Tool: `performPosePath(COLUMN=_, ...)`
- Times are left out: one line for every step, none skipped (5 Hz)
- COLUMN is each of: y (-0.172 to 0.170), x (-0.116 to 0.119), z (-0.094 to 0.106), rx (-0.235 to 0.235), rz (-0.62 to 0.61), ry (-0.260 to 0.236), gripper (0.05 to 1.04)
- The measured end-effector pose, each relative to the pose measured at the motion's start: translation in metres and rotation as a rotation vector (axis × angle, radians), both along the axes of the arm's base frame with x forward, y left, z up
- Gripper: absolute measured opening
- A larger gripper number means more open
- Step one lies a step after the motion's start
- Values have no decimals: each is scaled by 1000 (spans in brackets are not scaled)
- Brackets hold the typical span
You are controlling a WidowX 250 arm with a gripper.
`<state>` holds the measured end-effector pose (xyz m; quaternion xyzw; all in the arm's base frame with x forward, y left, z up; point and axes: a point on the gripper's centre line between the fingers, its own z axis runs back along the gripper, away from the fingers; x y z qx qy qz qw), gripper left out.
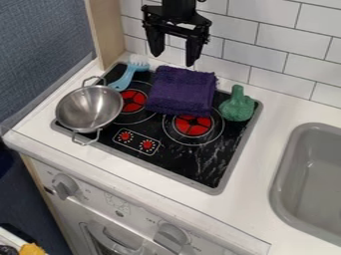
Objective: Moved the blue brush to right buner
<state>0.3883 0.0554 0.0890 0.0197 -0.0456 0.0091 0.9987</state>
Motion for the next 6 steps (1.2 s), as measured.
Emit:
performPosePath(y=-1, x=-2, z=-17, rx=-13, rz=-2, ry=45, gripper=1001)
performPosePath(y=29, x=5, z=-18, rx=-28, rz=24, ry=48, gripper=1001)
performPosePath(y=77, x=8, z=-24, rx=-20, rz=70, ry=34, gripper=1001)
performPosePath(y=101, x=9, z=-36, rx=-11, rz=47, ry=5, gripper=1001)
performPosePath(y=122, x=4, z=-52, rx=-43, rz=48, ry=-5, gripper=999)
performPosePath(y=120, x=3, z=-60, rx=-34, rz=13, ry=-15, gripper=999)
